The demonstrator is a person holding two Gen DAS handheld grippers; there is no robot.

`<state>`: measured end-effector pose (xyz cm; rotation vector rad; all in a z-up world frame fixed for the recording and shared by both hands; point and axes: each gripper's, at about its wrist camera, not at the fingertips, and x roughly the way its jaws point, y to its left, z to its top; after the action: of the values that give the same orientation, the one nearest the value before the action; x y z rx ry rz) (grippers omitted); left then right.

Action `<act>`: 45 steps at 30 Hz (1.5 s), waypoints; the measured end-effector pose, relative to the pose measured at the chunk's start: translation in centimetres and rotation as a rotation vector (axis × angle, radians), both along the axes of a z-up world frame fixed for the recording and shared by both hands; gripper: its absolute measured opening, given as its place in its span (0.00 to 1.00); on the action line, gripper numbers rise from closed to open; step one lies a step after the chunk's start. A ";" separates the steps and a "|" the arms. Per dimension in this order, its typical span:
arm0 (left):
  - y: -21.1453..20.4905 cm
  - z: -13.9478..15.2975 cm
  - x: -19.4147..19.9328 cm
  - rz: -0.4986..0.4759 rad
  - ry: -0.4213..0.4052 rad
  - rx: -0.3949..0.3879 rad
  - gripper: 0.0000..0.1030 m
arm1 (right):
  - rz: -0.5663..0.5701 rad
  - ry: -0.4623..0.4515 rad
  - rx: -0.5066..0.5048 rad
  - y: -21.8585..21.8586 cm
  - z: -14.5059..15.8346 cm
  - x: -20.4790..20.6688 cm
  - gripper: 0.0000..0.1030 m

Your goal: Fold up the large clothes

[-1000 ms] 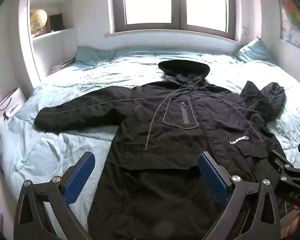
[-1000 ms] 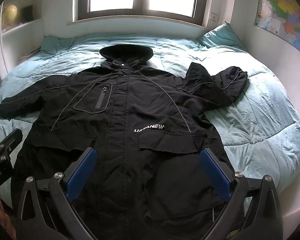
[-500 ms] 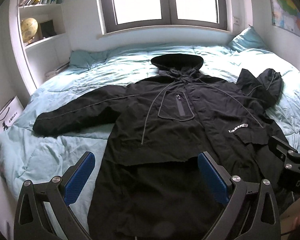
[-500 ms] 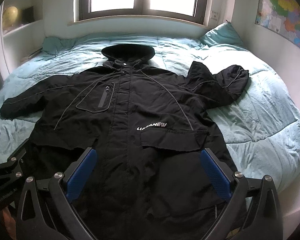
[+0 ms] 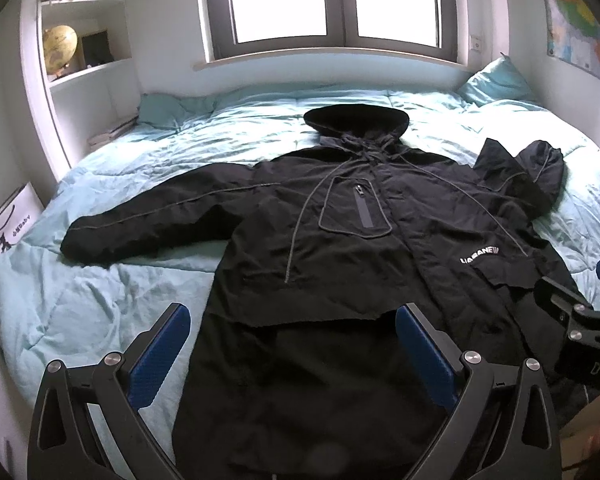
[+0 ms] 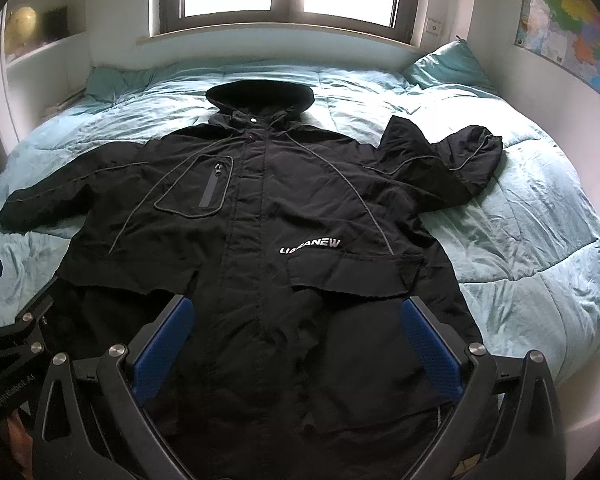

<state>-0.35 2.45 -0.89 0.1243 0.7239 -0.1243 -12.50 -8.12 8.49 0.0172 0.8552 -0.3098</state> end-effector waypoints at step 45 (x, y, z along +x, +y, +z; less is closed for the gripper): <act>42.2 -5.1 27.6 0.676 0.184 -0.410 0.18 | 0.177 0.378 0.049 4.2 -0.6 28.2 1.00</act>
<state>27.23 44.62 -5.96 -0.5293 0.8743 0.3670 15.69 -3.95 7.90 -0.0739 1.2310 -0.1256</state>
